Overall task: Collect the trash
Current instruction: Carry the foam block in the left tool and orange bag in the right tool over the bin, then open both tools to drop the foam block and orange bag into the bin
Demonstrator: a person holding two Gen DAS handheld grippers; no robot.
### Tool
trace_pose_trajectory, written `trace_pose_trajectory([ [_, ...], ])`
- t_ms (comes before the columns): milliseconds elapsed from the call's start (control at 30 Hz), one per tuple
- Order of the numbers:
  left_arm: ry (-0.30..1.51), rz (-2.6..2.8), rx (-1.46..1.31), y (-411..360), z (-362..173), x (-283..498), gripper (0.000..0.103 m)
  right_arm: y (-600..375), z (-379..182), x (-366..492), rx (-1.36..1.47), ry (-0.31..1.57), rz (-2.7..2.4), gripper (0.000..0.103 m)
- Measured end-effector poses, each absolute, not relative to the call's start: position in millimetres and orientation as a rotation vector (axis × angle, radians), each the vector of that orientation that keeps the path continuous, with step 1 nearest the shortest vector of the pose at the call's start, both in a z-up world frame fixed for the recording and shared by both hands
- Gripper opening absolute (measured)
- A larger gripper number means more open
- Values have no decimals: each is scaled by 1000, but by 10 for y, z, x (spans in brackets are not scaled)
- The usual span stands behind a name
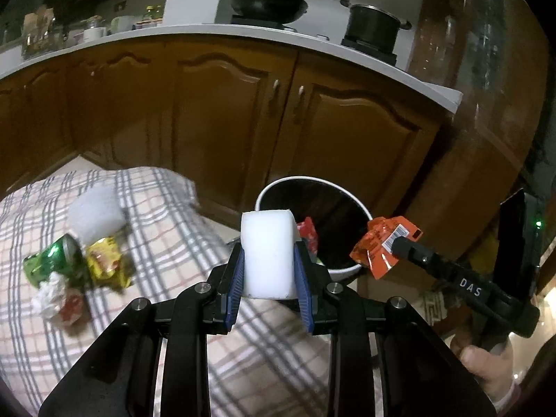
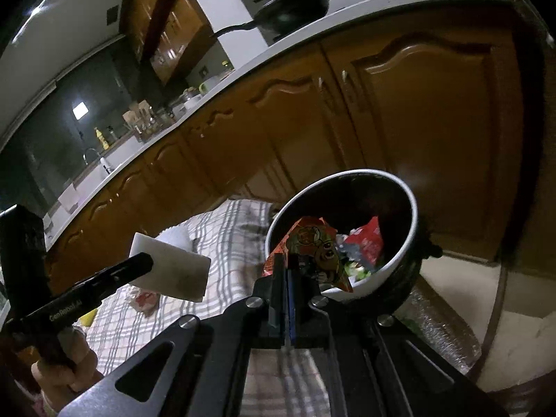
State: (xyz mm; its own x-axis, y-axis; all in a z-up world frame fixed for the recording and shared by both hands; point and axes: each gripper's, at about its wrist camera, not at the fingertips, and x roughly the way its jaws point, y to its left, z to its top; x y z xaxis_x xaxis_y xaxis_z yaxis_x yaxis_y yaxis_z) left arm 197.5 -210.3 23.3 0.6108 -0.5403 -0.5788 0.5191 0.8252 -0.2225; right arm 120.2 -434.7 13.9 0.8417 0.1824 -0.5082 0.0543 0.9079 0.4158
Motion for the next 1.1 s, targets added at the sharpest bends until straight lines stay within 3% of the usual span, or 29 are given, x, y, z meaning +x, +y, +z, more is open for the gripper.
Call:
trace_pose_trajectory([
  [900, 748, -637, 41, -3021, -28, 2593, 26, -4803, -103, 1820, 390, 662, 10, 1],
  [1100, 784, -625, 35, -3095, -97, 2705, 31, -4802, -164, 1967, 376, 704, 12, 4],
])
